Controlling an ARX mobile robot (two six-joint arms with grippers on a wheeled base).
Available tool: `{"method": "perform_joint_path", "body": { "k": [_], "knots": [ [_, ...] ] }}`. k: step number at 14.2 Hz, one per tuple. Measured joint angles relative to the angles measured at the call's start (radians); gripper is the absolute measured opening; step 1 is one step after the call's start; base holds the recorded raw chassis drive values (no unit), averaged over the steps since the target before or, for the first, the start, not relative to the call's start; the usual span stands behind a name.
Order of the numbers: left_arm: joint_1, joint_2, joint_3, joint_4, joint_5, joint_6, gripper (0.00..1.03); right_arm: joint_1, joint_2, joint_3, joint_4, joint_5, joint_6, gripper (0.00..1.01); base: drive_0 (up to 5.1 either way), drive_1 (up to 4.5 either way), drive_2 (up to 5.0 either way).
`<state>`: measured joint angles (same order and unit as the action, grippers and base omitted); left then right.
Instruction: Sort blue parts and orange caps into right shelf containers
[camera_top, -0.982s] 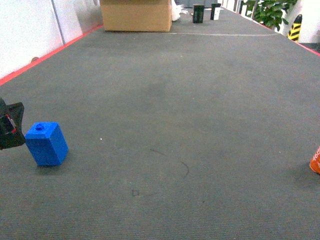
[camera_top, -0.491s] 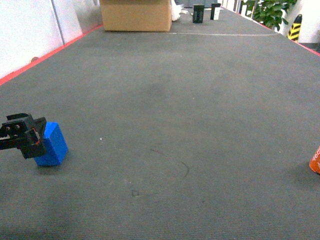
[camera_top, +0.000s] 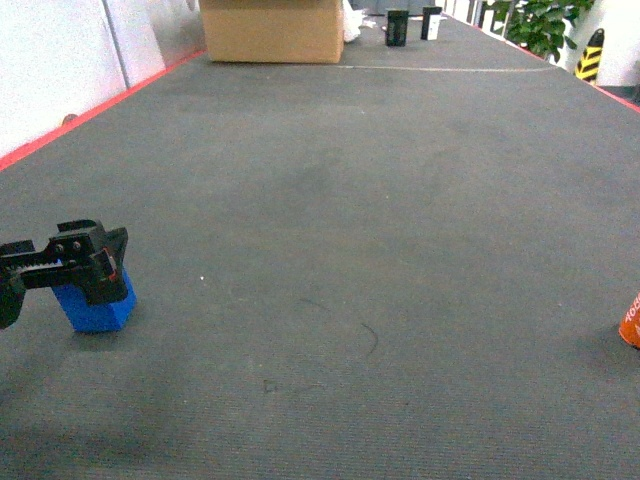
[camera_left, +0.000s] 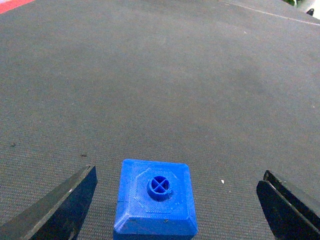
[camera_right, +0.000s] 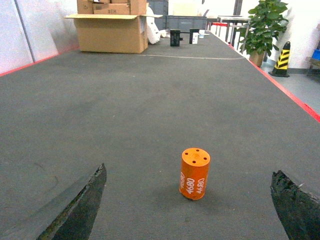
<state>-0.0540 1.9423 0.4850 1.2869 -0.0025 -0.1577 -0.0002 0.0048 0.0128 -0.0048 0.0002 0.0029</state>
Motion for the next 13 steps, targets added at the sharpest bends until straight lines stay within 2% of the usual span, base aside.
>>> {"method": "perform_joint_path", "body": {
  "k": [13],
  "knots": [
    [0.038,0.148,0.148,0.0,0.083,0.0,0.98,0.0,0.0,0.0,0.0,0.0,0.0,0.98,0.0,0.0,0.0]
  ]
}}
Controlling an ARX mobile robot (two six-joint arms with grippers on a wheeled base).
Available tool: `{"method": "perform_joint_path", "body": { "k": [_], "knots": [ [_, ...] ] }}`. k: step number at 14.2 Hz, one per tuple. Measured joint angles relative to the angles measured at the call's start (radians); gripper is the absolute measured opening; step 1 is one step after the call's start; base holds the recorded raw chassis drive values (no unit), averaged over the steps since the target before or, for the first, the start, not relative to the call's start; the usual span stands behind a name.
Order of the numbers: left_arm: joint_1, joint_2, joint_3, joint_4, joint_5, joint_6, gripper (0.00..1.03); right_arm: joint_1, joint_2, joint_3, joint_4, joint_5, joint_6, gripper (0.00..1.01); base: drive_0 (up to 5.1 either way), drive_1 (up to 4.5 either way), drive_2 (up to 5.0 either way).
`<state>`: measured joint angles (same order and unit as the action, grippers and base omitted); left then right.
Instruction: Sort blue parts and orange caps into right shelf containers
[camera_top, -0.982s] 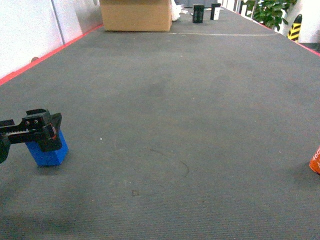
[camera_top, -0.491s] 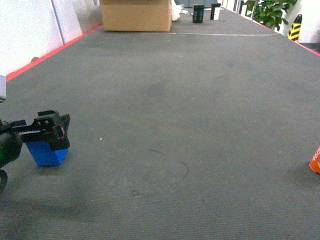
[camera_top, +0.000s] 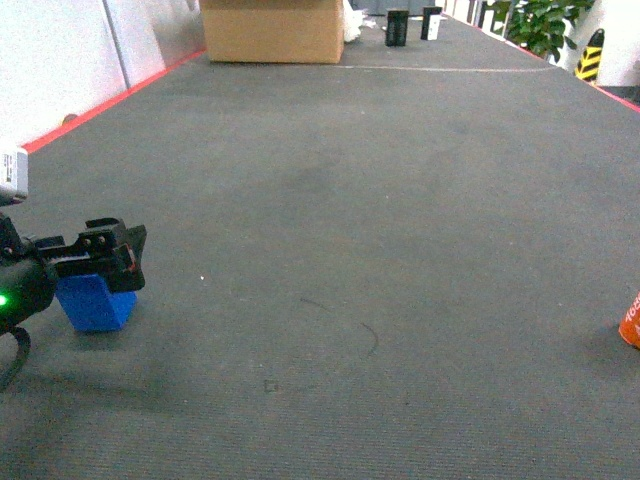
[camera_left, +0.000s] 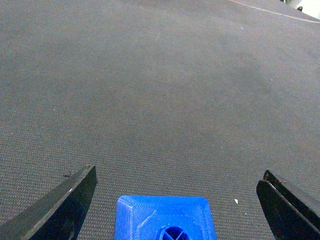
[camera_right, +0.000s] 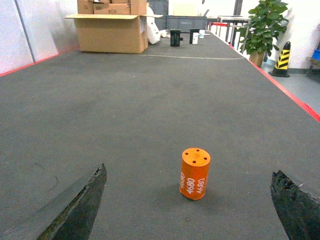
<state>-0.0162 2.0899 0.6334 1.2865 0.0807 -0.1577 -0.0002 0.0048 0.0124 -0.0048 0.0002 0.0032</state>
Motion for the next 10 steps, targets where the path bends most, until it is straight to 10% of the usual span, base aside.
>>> {"method": "perform_joint_path", "body": {
  "k": [10],
  "knots": [
    [0.013,0.107,0.079,0.0,0.021,0.005,0.98,0.0,0.0,0.0,0.0,0.0,0.0,0.98,0.0,0.0,0.0]
  ]
}}
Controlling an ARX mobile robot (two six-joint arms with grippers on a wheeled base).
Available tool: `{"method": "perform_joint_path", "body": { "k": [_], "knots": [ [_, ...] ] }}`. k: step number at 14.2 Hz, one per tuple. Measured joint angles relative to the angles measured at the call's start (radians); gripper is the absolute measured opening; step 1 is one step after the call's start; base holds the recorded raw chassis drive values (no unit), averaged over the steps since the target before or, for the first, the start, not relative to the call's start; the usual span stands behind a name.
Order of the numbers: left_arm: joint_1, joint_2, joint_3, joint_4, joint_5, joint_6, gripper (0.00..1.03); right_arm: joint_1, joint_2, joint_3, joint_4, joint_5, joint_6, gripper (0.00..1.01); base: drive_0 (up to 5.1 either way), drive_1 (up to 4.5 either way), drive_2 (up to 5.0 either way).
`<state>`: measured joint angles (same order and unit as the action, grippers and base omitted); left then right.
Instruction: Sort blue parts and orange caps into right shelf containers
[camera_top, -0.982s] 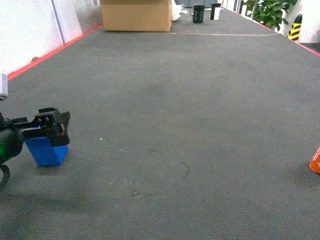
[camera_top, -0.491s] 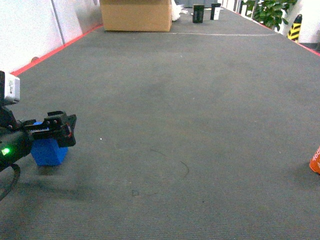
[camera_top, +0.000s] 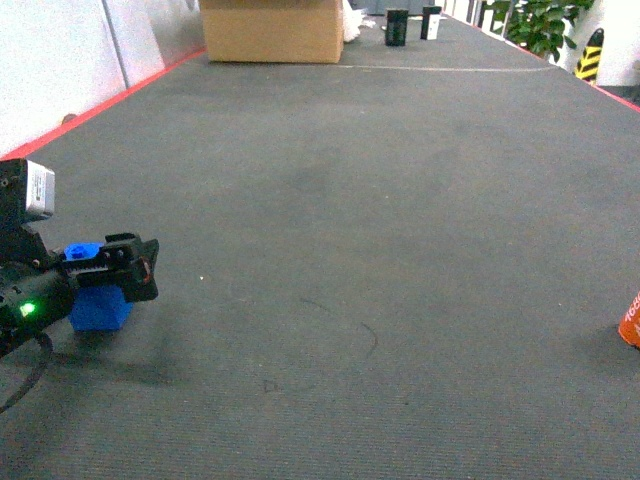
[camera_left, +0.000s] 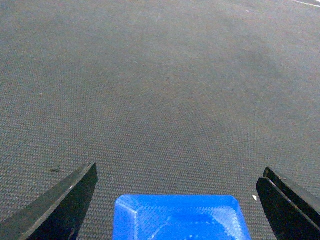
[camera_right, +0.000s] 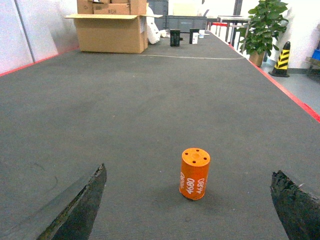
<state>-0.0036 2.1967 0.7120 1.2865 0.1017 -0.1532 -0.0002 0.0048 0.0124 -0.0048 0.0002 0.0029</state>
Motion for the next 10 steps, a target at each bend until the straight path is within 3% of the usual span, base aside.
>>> {"method": "perform_joint_path", "body": {
  "k": [10],
  "knots": [
    [0.013,0.049,0.053,0.0,0.0,0.002,0.98,0.0,0.0,0.0,0.0,0.0,0.0,0.98,0.0,0.0,0.0]
  ]
}}
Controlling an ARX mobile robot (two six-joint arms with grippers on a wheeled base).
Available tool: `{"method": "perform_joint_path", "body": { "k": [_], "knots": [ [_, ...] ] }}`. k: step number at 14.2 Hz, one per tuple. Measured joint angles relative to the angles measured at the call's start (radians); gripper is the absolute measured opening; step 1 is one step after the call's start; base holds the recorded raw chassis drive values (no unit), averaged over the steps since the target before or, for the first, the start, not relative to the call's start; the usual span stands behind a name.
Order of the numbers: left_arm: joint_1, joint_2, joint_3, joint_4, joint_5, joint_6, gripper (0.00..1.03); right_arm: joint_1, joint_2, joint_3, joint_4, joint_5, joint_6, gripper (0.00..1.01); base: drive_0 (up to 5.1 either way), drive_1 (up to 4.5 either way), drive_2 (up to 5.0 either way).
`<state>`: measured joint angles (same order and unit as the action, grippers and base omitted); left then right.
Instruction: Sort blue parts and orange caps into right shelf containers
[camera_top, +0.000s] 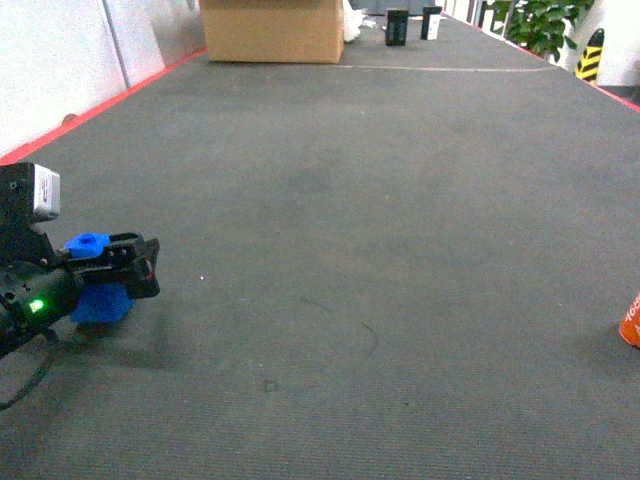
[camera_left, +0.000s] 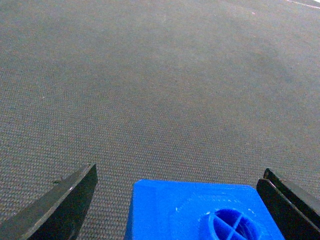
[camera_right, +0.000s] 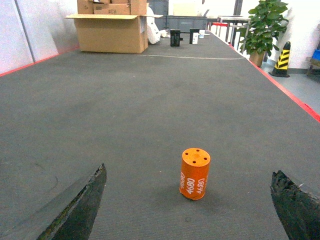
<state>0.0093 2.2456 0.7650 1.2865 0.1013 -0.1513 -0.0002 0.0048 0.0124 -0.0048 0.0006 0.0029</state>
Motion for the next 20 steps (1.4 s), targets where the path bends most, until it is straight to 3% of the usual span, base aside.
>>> {"method": "perform_joint_path", "body": {
  "k": [4,5,8,10,20],
  "knots": [
    [0.0,0.013,0.008,0.0,0.0,0.002,0.98,0.0,0.0,0.0,0.0,0.0,0.0,0.98,0.0,0.0,0.0],
    [0.014,0.011,0.014,0.004,0.007,-0.036,0.44,0.0,0.0,0.0,0.0,0.0,0.0,0.98,0.0,0.0,0.0],
    [0.025,-0.18,-0.093,-0.002,-0.023,-0.032,0.44,0.0,0.0,0.0,0.0,0.0,0.0,0.98,0.0,0.0,0.0],
    [0.056,-0.366,-0.15,-0.003,-0.049,0.002,0.44,0.0,0.0,0.0,0.0,0.0,0.0,0.98,0.0,0.0,0.0],
    [0.076,-0.663,-0.292,-0.034,-0.05,0.002,0.44,0.0,0.0,0.0,0.0,0.0,0.0,0.98,0.0,0.0,0.0]
  ]
}}
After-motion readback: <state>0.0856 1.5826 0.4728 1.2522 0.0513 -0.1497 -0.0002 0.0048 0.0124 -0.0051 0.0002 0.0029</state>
